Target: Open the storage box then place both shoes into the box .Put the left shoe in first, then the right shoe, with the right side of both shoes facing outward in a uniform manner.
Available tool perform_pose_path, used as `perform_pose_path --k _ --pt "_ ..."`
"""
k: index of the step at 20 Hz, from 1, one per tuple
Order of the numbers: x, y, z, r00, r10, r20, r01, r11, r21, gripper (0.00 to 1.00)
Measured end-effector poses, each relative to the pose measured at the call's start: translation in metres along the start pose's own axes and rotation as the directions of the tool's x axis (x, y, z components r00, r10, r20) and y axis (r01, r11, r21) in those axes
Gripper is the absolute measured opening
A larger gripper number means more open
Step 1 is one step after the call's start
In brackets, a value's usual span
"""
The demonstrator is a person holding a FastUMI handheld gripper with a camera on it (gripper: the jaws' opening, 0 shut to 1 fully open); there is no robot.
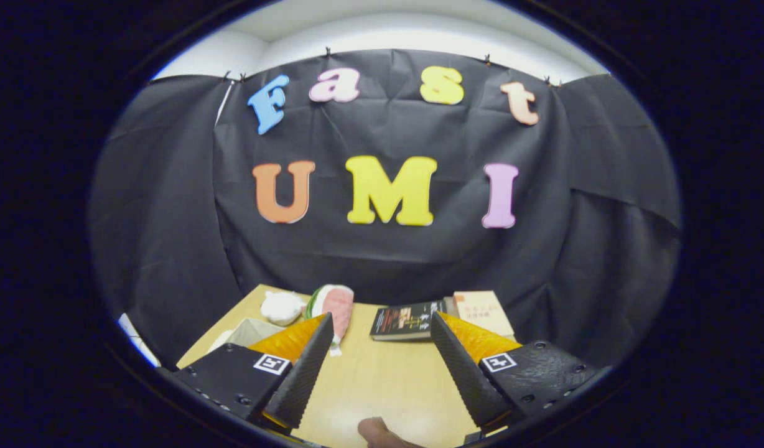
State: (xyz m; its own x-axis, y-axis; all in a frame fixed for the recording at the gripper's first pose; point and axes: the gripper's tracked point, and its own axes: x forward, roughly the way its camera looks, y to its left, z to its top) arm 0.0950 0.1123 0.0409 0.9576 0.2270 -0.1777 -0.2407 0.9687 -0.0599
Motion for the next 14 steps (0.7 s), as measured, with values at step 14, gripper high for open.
perform_pose_path --k 14 --pt "-0.055 -0.019 0.053 0.956 -0.108 0.271 0.102 0.994 0.040 0.95"
